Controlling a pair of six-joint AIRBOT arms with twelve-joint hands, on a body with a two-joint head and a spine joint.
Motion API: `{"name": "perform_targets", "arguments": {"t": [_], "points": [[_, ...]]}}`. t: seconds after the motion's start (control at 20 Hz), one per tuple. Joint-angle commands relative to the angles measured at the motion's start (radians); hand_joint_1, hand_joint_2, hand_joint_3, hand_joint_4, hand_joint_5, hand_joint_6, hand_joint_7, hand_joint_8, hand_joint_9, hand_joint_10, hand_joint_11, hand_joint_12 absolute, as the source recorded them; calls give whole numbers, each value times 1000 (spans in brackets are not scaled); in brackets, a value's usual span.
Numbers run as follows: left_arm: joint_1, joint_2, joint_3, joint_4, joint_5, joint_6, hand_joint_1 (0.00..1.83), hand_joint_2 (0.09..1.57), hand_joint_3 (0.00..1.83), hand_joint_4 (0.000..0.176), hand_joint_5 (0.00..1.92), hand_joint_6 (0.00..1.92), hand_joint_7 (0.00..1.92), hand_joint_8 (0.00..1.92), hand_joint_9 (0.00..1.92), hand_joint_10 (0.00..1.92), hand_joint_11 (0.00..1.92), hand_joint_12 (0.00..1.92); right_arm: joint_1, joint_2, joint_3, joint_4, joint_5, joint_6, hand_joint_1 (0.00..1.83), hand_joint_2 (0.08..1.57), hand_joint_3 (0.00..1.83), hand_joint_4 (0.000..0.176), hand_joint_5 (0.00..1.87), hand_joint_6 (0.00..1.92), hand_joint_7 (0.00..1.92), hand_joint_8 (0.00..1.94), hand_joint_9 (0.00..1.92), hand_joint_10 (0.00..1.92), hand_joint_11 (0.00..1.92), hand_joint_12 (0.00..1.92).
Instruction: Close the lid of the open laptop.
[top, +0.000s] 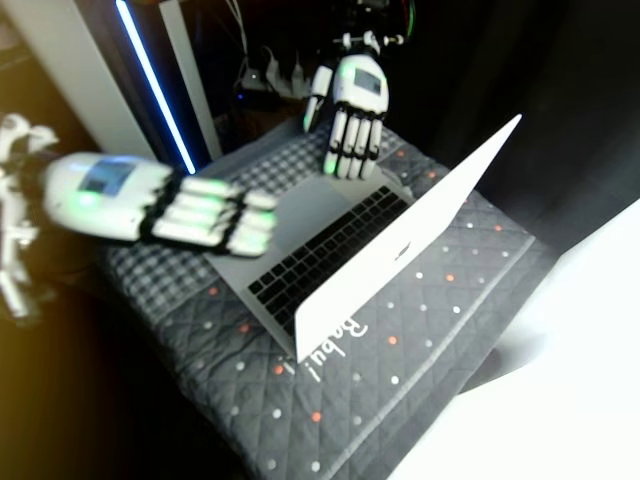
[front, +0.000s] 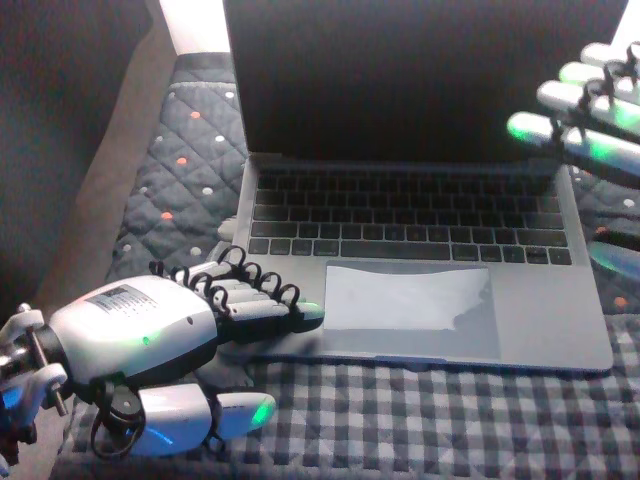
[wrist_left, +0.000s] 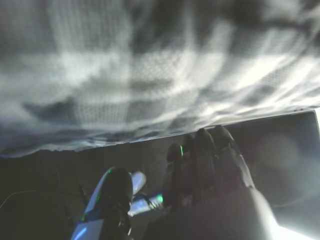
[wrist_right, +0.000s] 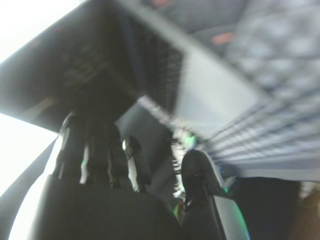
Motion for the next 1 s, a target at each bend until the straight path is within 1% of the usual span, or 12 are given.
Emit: {"name": "perform_targets", "arguments": {"t": [0.0, 0.15, 0.25, 0.35, 0.55, 0.6, 0.7, 0.75, 0.8, 0.85, 0.9, 0.95], "points": [[5, -6, 1, -7, -68, -8, 255, 1411, 2, 16, 245, 3, 263, 4, 236, 15, 0, 493, 18, 4, 7, 7, 101, -1, 520, 1363, 0, 9, 0, 0, 0, 0, 0, 0, 0, 0], [5, -6, 5, -8, -65, -8, 219, 1419, 3, 24, 243, 2, 263, 2, 232, 10, 0, 492, 139, -32, 42, -26, 73, -1, 287, 1359, 0, 86, 0, 0, 0, 0, 0, 0, 0, 0], [5, -6, 7, -8, -64, -8, 211, 1428, 2, 35, 232, 2, 245, 1, 216, 2, 0, 469, 210, -60, 69, -33, 41, -2, 304, 1373, 0, 135, 0, 0, 0, 0, 0, 0, 0, 0], [5, -10, 8, -8, -66, -10, 232, 1434, 2, 22, 245, 9, 256, 5, 225, 5, 0, 508, 274, -89, 98, -33, 3, -2, 285, 1399, 9, 163, 0, 0, 0, 0, 0, 0, 0, 0], [5, -21, 13, -12, -68, -12, 136, 1452, 2, 6, 236, 1, 248, 1, 224, 3, 0, 553, 399, -137, 148, -37, -91, -13, 282, 1381, 0, 171, 0, 0, 0, 0, 0, 0, 0, 0], [5, -24, 15, -11, -67, -12, 141, 1447, 0, 15, 231, 0, 237, 1, 212, 3, 0, 508, 424, -148, 164, -36, -111, -13, 279, 1379, 0, 172, 0, 0, 0, 0, 0, 0, 0, 0], [5, -30, 18, -11, -68, -13, 196, 1436, 0, 21, 242, 5, 243, 3, 212, 4, 0, 501, 462, -161, 188, -21, -132, -14, 296, 1405, 6, 148, 0, 0, 0, 0, 0, 0, 0, 0], [5, -35, 21, -11, -67, -16, 185, 1437, 0, 20, 243, 5, 244, 3, 209, 2, 0, 482, 489, -163, 200, -8, -146, -16, 308, 1399, 2, 165, 0, 0, 0, 0, 0, 0, 0, 0], [5, -37, 23, -11, -65, -20, 199, 1436, 0, 19, 247, 6, 248, 4, 214, 4, 0, 478, 515, -171, 214, 3, -177, -25, 291, 1436, 14, 144, 0, 0, 0, 0, 0, 0, 0, 0], [5, -39, 24, -11, -65, -21, 168, 1437, 0, 22, 244, 5, 252, 4, 219, 6, 0, 501, 555, -183, 224, 34, -225, -75, 414, 1457, 9, 55, 0, 0, 0, 0, 0, 0, 0, 0], [5, -41, 25, -11, -65, -21, 180, 1436, 0, 9, 255, 8, 265, 8, 229, 10, 0, 531, 608, -194, 223, 100, -289, -206, 527, 1457, 2, 12, 0, 0, 0, 0, 0, 0, 0, 0], [5, -44, 26, -11, -65, -21, 151, 1441, 2, 8, 251, 6, 261, 5, 222, 6, 0, 520, 642, -205, 226, 143, -323, -282, 598, 1447, 0, 0, 0, 0, 0, 0, 0, 0, 0, 0]]}}
